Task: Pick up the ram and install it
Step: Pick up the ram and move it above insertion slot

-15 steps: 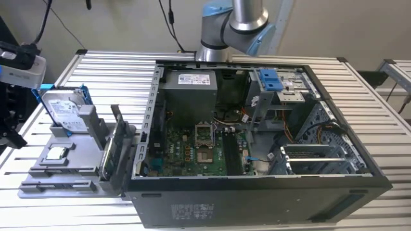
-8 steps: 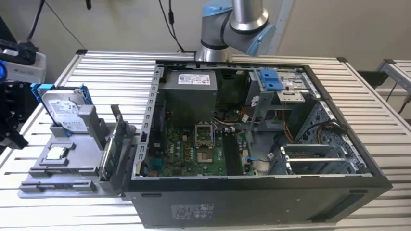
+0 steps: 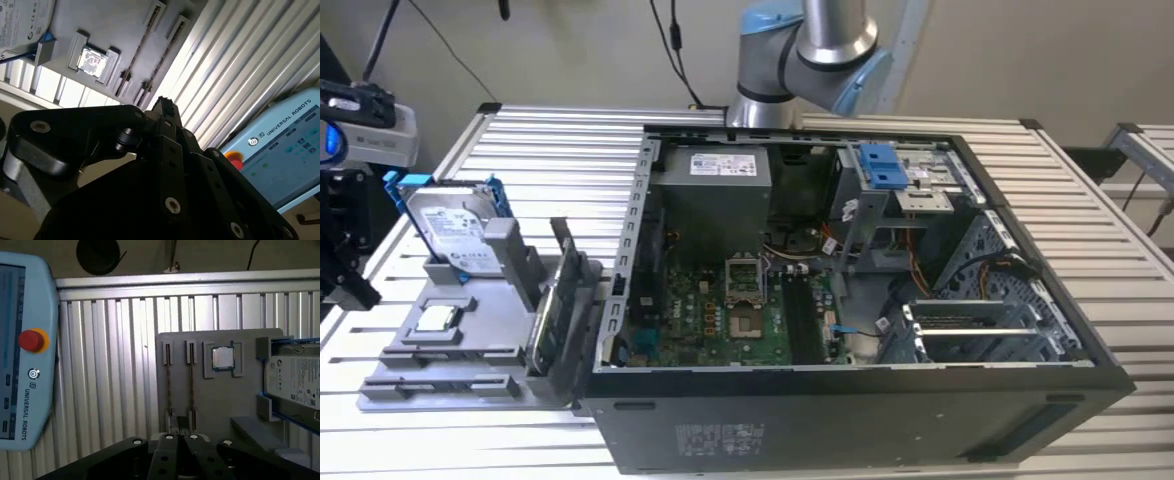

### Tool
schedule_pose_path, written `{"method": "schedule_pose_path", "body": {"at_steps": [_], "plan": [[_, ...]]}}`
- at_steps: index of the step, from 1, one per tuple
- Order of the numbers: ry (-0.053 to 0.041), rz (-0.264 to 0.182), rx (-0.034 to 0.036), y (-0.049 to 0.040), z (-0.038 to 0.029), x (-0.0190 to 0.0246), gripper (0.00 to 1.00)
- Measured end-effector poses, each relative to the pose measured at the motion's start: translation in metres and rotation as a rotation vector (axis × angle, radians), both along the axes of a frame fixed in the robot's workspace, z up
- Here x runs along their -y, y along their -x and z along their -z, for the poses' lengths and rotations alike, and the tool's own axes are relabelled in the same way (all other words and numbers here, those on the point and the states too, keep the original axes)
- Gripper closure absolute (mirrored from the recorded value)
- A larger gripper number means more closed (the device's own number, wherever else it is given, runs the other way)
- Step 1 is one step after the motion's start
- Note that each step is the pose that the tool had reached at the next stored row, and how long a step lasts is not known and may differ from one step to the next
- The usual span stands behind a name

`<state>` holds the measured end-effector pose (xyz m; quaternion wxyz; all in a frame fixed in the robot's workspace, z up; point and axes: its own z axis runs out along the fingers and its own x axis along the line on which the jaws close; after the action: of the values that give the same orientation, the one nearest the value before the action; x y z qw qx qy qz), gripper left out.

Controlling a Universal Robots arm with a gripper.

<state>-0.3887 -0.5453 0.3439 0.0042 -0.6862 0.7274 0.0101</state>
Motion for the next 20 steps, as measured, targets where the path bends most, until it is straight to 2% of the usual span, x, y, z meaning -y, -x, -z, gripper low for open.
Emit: {"method": "schedule_pose_path", "body": {"at_steps": [6, 9, 11, 12, 20], "plan": [[0.0, -0.005, 0.0, 0.0, 0.0, 0.0, 0.88], [0.0001, -0.007, 0.0, 0.0, 0.0, 0.0, 0.7], [0.0, -0.009, 0.0, 0.0, 0.0, 0.0, 0.7], [0.0001, -0.01, -0.0001, 0.0001, 0.0, 0.0, 0.64], [-0.0001, -0.013, 0.0, 0.0, 0.0001, 0.0, 0.64]]}}
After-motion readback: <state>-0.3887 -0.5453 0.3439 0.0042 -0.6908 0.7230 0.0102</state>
